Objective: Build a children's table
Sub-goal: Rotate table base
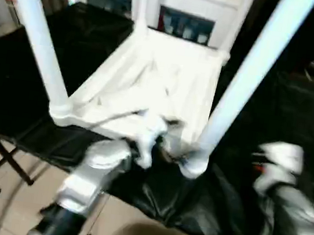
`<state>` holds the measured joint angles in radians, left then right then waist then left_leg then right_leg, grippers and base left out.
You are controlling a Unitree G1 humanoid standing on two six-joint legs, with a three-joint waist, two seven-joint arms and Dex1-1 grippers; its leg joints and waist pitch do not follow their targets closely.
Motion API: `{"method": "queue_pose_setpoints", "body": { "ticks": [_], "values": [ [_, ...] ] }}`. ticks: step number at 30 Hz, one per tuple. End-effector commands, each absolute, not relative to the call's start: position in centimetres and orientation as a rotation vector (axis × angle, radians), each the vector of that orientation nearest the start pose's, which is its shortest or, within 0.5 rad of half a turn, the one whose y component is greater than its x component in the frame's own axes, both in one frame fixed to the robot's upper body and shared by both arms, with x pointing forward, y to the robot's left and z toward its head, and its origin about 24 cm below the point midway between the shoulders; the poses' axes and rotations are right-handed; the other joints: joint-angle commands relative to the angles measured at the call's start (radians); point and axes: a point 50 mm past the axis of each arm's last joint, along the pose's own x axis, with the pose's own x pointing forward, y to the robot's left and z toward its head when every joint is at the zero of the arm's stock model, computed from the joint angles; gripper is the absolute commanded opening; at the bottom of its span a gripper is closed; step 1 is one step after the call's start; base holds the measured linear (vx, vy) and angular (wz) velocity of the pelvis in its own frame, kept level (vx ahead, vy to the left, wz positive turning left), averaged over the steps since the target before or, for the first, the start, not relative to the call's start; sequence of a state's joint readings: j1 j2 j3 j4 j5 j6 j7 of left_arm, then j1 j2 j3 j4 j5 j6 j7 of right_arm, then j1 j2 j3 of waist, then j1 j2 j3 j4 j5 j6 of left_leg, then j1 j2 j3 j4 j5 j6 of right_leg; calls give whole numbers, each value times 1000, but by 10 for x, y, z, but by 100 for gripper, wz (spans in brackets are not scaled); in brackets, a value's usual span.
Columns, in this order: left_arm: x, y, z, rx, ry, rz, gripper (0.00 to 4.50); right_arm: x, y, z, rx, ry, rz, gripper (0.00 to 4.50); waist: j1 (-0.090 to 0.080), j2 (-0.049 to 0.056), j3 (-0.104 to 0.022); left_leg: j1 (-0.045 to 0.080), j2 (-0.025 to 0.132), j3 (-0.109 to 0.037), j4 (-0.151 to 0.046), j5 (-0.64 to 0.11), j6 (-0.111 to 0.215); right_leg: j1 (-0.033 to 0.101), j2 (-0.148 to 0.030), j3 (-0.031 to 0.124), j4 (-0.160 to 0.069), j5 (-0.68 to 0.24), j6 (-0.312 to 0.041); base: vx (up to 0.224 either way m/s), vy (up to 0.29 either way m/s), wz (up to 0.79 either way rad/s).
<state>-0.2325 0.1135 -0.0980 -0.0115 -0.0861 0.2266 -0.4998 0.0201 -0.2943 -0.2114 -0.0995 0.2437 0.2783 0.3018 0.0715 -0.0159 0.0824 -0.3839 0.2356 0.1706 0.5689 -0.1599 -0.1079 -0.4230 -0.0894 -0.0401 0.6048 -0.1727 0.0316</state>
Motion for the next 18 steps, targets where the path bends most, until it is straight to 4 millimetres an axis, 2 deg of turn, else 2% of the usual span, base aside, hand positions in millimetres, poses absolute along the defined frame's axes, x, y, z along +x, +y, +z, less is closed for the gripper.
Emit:
{"method": "queue_pose_setpoints", "body": {
  "ticks": [1, 2, 3, 4, 5, 6, 7, 8, 9, 10, 11, 12, 13, 14, 15, 16, 17, 18],
  "values": [
    [288, 130, 78, 136, 47, -449, 448, 236, -219, 53, 9, 183, 123, 450, -2, -10, -38, 3, -29, 14, -66, -364, 15, 29, -10, 13, -113, -530, -9, 0, 0, 0],
    [290, 133, 78, 132, 57, -408, 448, 234, -213, 50, 8, 201, 131, 450, -7, -11, -40, 2, -32, 13, -66, -358, 17, 29, -13, 13, -117, -550, 5, 0, 0, 0],
    [290, 134, 77, 123, 61, -387, 448, 233, -210, 48, 8, 211, 135, 450, -10, -11, -39, -6, -38, 17, -63, -332, 44, 32, -27, 22, -123, -566, 7, 0, 0, 0],
    [291, 136, 77, 108, 65, -363, 448, 232, -207, 45, 14, 223, 132, 450, -15, 4, -47, 46, -33, 56, -23, -345, 14, -25, 1, 67, -143, -608, 22, -15, 41, -33],
    [293, 137, 76, 104, 70, -339, 448, 232, -204, 44, 19, 231, 128, 450, -8, -25, -48, 23, -48, 59, -17, -360, 21, 1, 2, 99, -128, -634, 20, -15, 41, -33],
    [294, 137, 76, 108, 69, -335, 448, 233, -202, 44, 25, 232, 130, 450, 8, -28, -51, 14, -58, 62, 3, -351, 58, 6, -2, 156, -128, -586, 6, 31, 80, -49],
    [295, 136, 77, 112, 62, -336, 448, 233, -200, 44, 30, 232, 133, 450, 24, -34, -48, 4, -72, 50, 45, -349, 115, 19, -31, 229, -146, -586, -19, 3, 151, -43],
    [297, 134, 78, 103, 67, -319, 448, 235, -196, 46, 30, 229, 133, 450, 34, -32, -41, -2, -80, 31, 69, -345, 129, 28, -51, 276, -160, -606, -34, 3, 151, -43],
    [297, 134, 79, 110, 64, -316, 448, 235, -196, 47, 30, 228, 132, 450, 43, -37, -35, -29, -87, -16, 98, -291, 128, 57, -71, 330, -167, -632, -64, 1, 234, -52],
    [298, 131, 81, 170, 43, -310, 448, 237, -196, 49, 26, 222, 128, 450, 40, -36, -30, -31, -85, -35, 76, -256, 111, 54, -34, 328, -159, -585, -75, -6, 226, -63],
    [298, 129, 82, 213, 34, -306, 448, 239, -197, 50, 25, 217, 117, 450, 7, -18, -30, 11, -81, -25, -16, -224, 89, -6, 98, 240, -115, -407, -36, -6, 226, -63],
    [299, 126, 82, 226, 37, -299, 448, 242, -200, 53, 18, 213, 107, 450, -19, 1, -38, 46, -24, -48, -57, -250, 80, -51, 132, 134, -32, -234, -29, -30, 212, -40],
    [299, 126, 83, 214, 42, -292, 448, 244, -200, 55, 5, 209, 106, 450, -22, 21, -45, 27, -10, -79, -76, -267, 74, -24, 101, 101, 6, -132, -60, -25, 199, -6],
    [300, 125, 83, 139, 66, -279, 448, 249, -202, 60, -23, 197, 126, 450, -43, 50, -56, 56, 51, -116, -57, 33, -35, -12, 51, 53, 13, 76, -109, -25, 199, -6],
    [300, 125, 83, 134, 67, -278, 448, 249, -202, 61, -24, 196, 128, 450, -43, 54, -51, 55, 72, -120, -62, 115, -23, -11, 43, 39, 19, 61, -115, -5, 140, 1],
    [301, 124, 83, 103, 76, -276, 448, 252, -203, 64, -34, 190, 141, 450, -45, 55, -53, 66, 94, -136, -55, 205, 3, -18, 34, 30, 34, 38, -117, -28, 95, -2],
    [302, 119, 83, 123, 70, -294, 448, 261, -212, 68, -60, 187, 165, 450, -42, 27, -54, 54, 111, -128, -41, 283, 206, -6, -2, 31, 30, -35, -90, -28, 95, -2],
    [302, 118, 84, 135, 69, -299, 448, 263, -214, 69, -71, 192, 174, 450, -43, 11, -56, 44, 85, -113, -20, 273, 278, 6, -27, 47, 10, 10, -108, -64, 44, -3]
  ]
}}
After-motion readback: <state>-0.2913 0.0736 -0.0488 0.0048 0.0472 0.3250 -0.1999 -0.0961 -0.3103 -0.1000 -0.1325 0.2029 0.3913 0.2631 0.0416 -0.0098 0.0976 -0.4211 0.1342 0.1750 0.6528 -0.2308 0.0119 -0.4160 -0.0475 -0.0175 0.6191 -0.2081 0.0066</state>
